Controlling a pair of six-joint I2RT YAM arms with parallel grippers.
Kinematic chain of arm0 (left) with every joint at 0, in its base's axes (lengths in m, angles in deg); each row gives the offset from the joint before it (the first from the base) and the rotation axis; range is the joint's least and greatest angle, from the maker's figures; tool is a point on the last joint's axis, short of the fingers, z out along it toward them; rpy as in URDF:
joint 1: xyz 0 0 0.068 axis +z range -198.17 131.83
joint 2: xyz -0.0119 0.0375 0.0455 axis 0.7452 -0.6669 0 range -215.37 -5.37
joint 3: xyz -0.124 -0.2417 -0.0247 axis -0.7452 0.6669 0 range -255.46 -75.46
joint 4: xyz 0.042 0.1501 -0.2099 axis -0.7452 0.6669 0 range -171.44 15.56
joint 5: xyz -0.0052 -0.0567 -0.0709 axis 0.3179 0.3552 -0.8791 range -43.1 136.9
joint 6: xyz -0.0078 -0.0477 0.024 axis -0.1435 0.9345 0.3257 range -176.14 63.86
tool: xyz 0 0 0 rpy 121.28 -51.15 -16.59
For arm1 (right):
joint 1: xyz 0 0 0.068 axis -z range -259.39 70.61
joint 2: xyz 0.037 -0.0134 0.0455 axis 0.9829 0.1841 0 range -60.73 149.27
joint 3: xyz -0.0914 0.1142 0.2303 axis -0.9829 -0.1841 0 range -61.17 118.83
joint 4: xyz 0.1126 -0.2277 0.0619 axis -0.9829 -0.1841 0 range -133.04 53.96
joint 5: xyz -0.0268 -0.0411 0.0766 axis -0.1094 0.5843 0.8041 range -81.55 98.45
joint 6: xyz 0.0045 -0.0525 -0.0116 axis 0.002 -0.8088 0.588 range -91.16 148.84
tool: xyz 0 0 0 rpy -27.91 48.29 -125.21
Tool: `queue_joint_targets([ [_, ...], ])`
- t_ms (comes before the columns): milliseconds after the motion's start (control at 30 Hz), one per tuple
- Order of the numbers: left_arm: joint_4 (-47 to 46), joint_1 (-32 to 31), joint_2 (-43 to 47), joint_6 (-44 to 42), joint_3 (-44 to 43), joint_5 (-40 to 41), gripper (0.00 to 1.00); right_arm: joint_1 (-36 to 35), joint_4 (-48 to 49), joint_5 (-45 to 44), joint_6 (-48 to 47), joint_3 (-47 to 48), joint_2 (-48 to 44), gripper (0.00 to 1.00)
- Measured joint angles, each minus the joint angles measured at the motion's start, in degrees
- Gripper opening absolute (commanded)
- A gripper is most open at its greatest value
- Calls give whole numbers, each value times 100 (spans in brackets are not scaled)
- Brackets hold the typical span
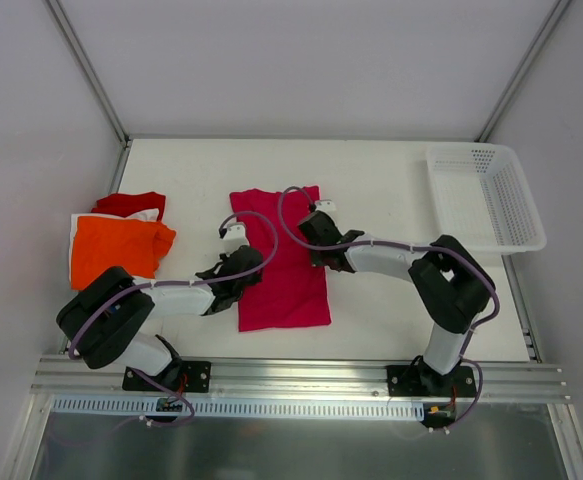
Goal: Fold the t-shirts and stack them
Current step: Fold the tshirt
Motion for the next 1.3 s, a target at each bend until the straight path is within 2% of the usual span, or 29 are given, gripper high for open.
queue_joint_targets([
  [433,-50,76,-11,59,0,-120,9,848,-151,-26,-424,299,31,0],
  [533,2,76,42,46,0,-122,16,868,-173,-4,-433,168,-103,1],
  [567,94,76,129,31,-4,-122,21,852,-212,2,-428,39,-256,4],
  [600,212,70,236,20,-7,-107,32,837,-271,17,-413,-109,-466,9],
  [633,343,63,393,4,-13,-72,57,809,-367,24,-398,-247,-708,24],
  [667,555,22,597,-33,-48,-17,80,774,-446,24,-341,-391,-986,31],
  [700,734,-20,778,11,-83,85,99,728,-487,24,-299,-544,-1290,38],
  [733,1032,-105,1038,33,-160,223,99,671,-531,24,-264,-678,-1567,49],
  [867,2319,-841,1958,361,-702,927,99,166,-656,-20,-11,-1248,-2669,67],
  [1000,3335,-1451,2350,1137,-914,1172,99,-476,-710,-70,417,-1805,-3335,69],
  [1133,3976,-1740,2533,2039,-299,1167,99,-894,-457,-66,964,-2761,-3960,70],
  [1200,4245,-2076,2970,2435,254,1174,99,-1021,-232,-50,1244,-3322,-4334,70],
  [1300,4610,-2420,4225,2809,918,1143,99,-1097,-94,-46,1530,-3895,-4876,71],
])
